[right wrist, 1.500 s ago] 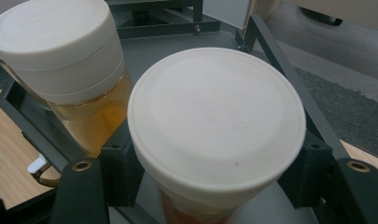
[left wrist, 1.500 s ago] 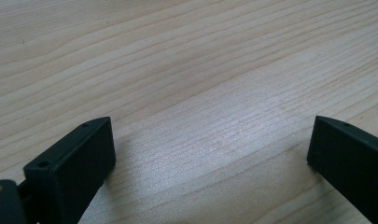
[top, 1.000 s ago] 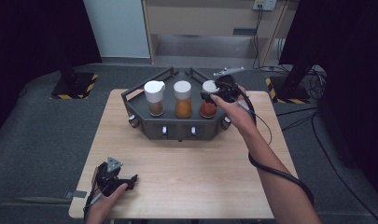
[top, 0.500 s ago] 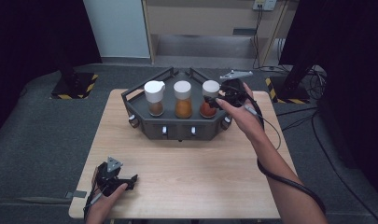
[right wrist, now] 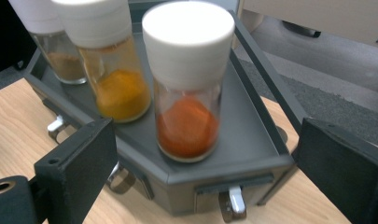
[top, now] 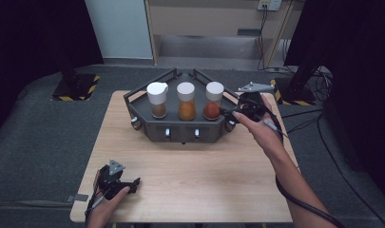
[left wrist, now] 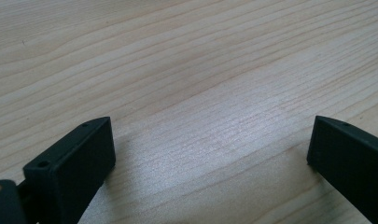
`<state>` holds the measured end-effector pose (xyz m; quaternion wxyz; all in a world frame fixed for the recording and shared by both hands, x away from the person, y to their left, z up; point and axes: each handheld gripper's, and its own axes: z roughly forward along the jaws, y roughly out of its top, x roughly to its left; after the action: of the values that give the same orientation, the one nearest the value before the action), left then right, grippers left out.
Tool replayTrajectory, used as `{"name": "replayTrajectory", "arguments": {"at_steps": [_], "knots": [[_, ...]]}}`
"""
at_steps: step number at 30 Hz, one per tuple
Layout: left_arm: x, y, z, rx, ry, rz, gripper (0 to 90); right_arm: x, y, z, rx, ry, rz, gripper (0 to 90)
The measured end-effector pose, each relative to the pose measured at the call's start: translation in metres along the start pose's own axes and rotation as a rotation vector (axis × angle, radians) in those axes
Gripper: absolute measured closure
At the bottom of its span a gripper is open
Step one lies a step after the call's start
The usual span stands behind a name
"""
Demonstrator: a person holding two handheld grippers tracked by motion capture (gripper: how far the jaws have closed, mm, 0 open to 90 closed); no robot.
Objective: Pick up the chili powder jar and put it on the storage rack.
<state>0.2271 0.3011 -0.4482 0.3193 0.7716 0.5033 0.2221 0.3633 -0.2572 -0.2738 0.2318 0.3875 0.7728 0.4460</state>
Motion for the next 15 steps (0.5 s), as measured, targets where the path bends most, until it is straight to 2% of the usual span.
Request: {"name": "replayTrajectory", "arguments": {"at_steps": [4,15], "knots": [[0.000,0.000,0.000,0.000,0.000,0.000,0.0,0.000,-0.014,-0.006,-0.001,-0.002,0.018,6.0],[0.000,0.000,0.000,0.000,0.000,-0.001,0.0,0.004,-0.050,-0.012,0.030,0.001,0.026,5.9]]}}
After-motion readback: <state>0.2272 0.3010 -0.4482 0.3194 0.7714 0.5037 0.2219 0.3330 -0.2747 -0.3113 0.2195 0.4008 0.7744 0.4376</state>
